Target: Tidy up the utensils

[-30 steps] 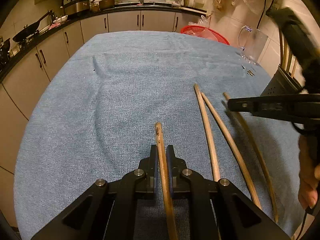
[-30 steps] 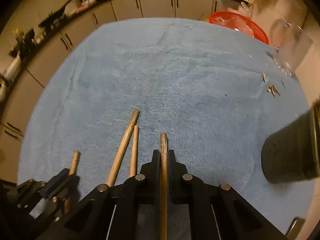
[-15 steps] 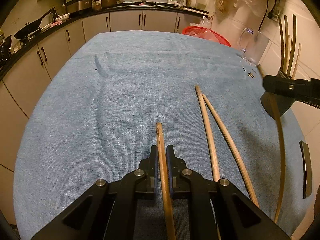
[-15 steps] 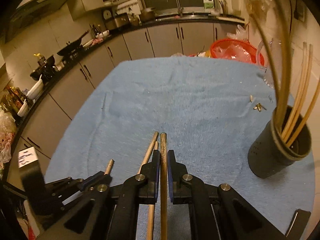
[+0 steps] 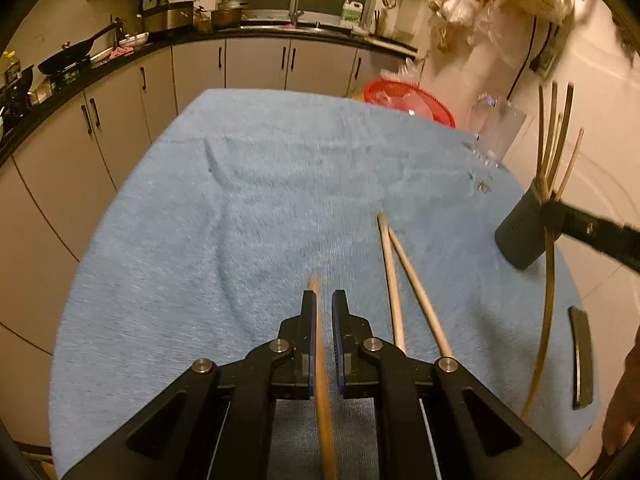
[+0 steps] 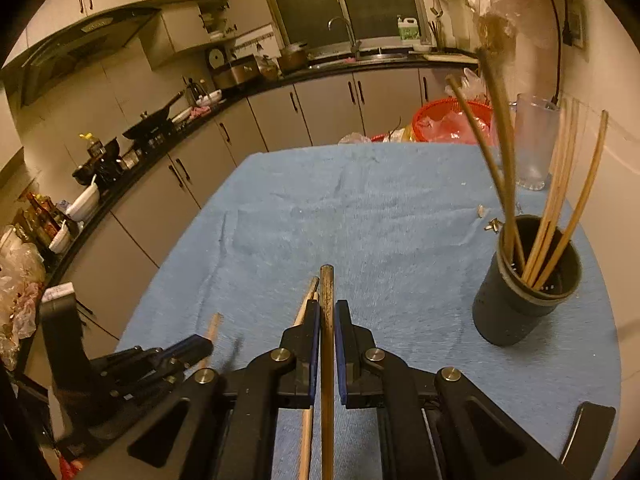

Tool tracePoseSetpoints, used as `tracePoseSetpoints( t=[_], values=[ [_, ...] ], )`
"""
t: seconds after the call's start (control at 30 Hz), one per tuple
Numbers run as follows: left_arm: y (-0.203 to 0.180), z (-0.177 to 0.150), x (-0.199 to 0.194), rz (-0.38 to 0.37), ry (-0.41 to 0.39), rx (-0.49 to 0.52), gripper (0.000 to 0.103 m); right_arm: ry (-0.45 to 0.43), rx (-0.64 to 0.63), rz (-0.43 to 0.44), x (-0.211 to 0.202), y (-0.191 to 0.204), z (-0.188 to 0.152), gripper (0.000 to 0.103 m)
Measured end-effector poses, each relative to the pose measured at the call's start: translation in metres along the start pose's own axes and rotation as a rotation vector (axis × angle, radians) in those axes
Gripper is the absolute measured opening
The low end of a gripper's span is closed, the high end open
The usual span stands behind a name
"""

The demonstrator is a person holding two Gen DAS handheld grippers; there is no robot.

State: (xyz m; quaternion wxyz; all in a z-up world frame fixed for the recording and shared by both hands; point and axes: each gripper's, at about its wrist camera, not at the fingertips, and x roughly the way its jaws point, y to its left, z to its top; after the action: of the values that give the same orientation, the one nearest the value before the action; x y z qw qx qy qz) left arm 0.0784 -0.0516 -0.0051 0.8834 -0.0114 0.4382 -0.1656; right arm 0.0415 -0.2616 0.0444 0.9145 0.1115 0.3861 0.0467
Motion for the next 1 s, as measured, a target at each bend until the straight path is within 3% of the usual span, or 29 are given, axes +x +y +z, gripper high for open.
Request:
tracePoseSetpoints(
  t=[0.33, 0.6, 0.7, 0.8, 0.97, 1.0],
  values=[
    [0.005, 0.014, -0.027, -0.015, -0.036, -0.014, 0.008, -0.043, 0.006, 0.027, -0.024, -0.003, -0.002, 0.007],
    [0.010, 0.021, 0.031, -0.043, 0.263, -0.046, 0.009, -0.035, 0.022, 0.045, -0.023, -0.010, -0.003, 0.007],
    [0.006, 0.023, 0.050, 0.002, 0.308, -0.041, 0.011, -0.031, 0.027, 0.053, -0.021, -0.012, -0.004, 0.007],
    [0.002, 0.023, 0.066, 0.046, 0.347, -0.034, 0.020, -0.030, 0.026, 0.058, -0.020, -0.013, -0.005, 0.007],
    [-0.009, 0.026, 0.081, 0.088, 0.376, 0.004, 0.019, -0.034, 0.025, 0.066, -0.022, -0.014, -0.005, 0.007],
    [-0.013, 0.027, 0.083, 0.115, 0.380, 0.022, 0.015, -0.034, 0.026, 0.069, -0.022, -0.014, -0.005, 0.007]
  ],
)
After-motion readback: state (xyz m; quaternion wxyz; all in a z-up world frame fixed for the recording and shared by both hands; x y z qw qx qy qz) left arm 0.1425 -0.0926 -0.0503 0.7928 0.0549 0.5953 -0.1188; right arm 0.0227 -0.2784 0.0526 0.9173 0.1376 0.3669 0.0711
